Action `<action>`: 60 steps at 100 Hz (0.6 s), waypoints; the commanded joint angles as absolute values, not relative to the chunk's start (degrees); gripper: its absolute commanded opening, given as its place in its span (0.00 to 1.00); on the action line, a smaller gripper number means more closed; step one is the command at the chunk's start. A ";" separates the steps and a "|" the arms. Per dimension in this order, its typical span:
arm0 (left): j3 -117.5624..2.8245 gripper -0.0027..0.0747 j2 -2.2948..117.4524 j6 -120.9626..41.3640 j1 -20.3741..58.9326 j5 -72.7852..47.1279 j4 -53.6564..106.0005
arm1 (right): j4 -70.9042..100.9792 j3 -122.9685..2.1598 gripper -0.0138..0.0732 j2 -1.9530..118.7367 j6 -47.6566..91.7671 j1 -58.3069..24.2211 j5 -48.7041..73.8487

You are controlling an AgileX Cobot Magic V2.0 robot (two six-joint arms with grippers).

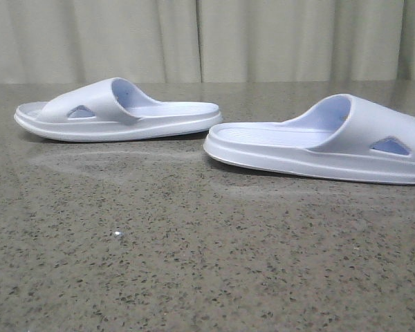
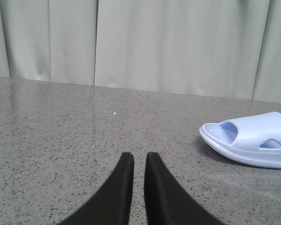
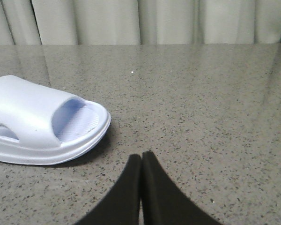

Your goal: Insert blue slippers together front up

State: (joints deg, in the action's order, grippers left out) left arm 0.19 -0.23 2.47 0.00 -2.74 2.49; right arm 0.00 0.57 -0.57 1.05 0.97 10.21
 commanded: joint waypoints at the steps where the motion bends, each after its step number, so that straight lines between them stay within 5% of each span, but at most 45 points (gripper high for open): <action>1: 0.68 0.05 -1.97 2.95 0.45 1.94 2.53 | -0.88 1.81 0.07 -1.78 1.32 1.19 5.51; 60: 0.68 0.05 -1.97 2.95 0.45 1.32 6.68 | 2.02 1.81 0.07 -1.78 1.32 1.19 -2.41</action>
State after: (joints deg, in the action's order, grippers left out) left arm 0.19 -0.23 2.47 -0.07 -2.74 3.54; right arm 0.00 0.57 -0.57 1.05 0.97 2.23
